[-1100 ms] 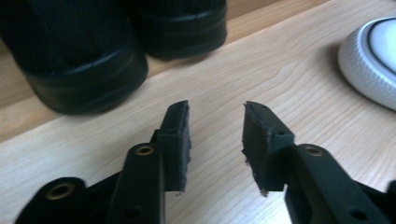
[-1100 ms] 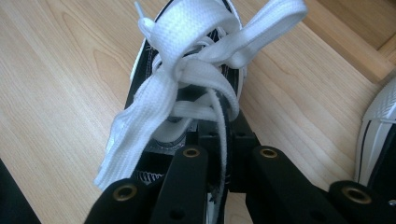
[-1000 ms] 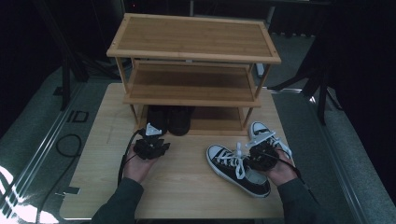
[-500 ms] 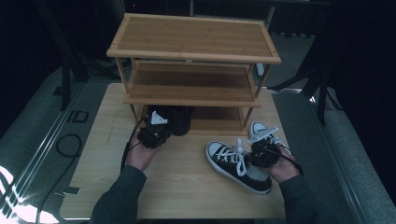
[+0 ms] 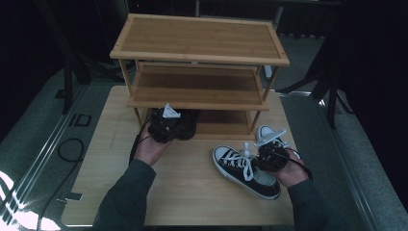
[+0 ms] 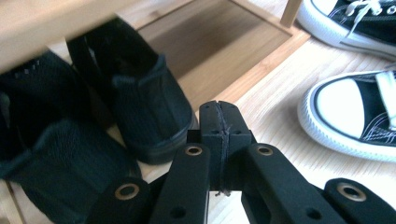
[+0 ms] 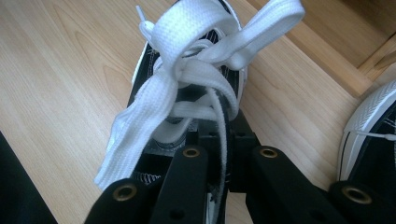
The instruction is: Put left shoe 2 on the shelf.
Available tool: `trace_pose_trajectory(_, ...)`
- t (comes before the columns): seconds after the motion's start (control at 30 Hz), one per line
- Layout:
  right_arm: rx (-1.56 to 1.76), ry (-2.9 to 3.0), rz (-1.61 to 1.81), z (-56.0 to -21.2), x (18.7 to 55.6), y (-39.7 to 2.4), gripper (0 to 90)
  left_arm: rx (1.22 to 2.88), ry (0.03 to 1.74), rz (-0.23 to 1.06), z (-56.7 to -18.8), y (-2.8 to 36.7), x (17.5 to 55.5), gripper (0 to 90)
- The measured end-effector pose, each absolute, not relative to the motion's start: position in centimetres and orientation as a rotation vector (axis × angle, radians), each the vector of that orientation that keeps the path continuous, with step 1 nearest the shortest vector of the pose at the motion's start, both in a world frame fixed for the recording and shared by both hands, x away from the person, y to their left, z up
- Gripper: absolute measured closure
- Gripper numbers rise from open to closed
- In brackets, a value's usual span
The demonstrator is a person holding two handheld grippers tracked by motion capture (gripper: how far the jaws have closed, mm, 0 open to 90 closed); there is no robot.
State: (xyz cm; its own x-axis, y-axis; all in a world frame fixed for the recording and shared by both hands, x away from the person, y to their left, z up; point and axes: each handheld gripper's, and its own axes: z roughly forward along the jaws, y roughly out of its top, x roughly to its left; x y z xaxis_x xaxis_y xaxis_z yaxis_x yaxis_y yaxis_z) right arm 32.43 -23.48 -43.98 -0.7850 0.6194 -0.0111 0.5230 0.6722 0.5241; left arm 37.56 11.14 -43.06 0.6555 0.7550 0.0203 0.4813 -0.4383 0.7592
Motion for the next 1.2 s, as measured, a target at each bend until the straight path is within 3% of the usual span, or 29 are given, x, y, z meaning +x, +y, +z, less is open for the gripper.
trace_pose_trajectory(0.6,0.912,2.705,0.765,-43.8,32.4,-23.0,88.2,2.068,0.936,0.525,-38.6,10.3,39.8,89.6)
trace_pose_trajectory(1.2,0.903,2.701,0.794,-43.6,32.3,-23.1,88.2,2.005,1.017,0.547,-38.3,9.8,43.2,89.6)
